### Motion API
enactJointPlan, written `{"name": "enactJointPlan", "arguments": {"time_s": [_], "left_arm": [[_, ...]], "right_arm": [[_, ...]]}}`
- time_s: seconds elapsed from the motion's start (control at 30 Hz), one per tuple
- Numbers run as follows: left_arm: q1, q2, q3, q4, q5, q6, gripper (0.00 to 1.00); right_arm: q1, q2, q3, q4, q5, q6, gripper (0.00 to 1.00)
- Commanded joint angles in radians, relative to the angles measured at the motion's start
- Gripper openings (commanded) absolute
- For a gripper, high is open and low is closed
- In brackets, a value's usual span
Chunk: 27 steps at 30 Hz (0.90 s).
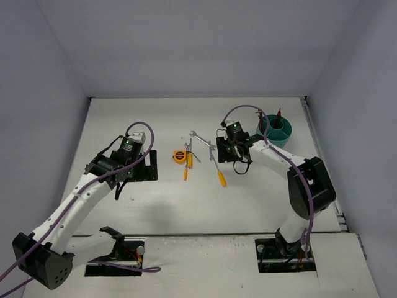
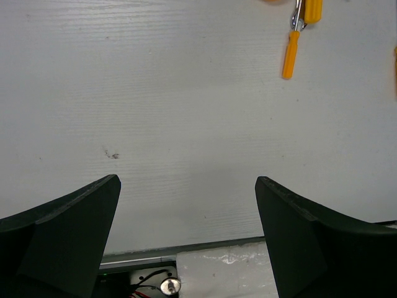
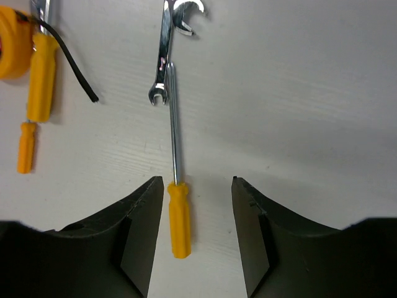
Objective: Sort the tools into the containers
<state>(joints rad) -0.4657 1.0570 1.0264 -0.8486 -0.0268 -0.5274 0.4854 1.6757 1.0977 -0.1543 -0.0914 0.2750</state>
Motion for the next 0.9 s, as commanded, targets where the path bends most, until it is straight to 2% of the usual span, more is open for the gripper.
{"name": "enactJointPlan", "arguments": {"time_s": [0.0,0.17,0.5,0.6,0.73,0.77,0.87], "left_arm": [[-0.012,0.009,0.055,0.025,0.006,-0.005,0.88],[-0.014,0.018,0.055,0.025,0.016,0.001,0.88],[-0.016,0.000,0.040,0.020,0.015,0.010,0.88],[-0.016,-0.005,0.035,0.020,0.015,0.008,0.88],[-0.017,-0.010,0.029,0.020,0.014,0.007,0.88],[-0.016,-0.012,0.028,0.020,0.013,0.006,0.88],[-0.016,-0.017,0.026,0.022,0.010,0.004,0.88]], "right_arm": [[0.041,0.059,0.032,-0.068,0.038,0.081,0.45],[0.090,0.157,0.067,-0.073,0.055,0.082,0.43],[0.142,0.278,0.158,-0.111,0.148,0.102,0.33],[0.145,0.304,0.169,-0.146,0.194,0.108,0.24],[0.145,0.321,0.169,-0.185,0.214,0.106,0.03],[0.145,0.320,0.168,-0.187,0.215,0.104,0.00],[0.141,0.268,0.173,-0.192,0.213,0.095,0.00]]}}
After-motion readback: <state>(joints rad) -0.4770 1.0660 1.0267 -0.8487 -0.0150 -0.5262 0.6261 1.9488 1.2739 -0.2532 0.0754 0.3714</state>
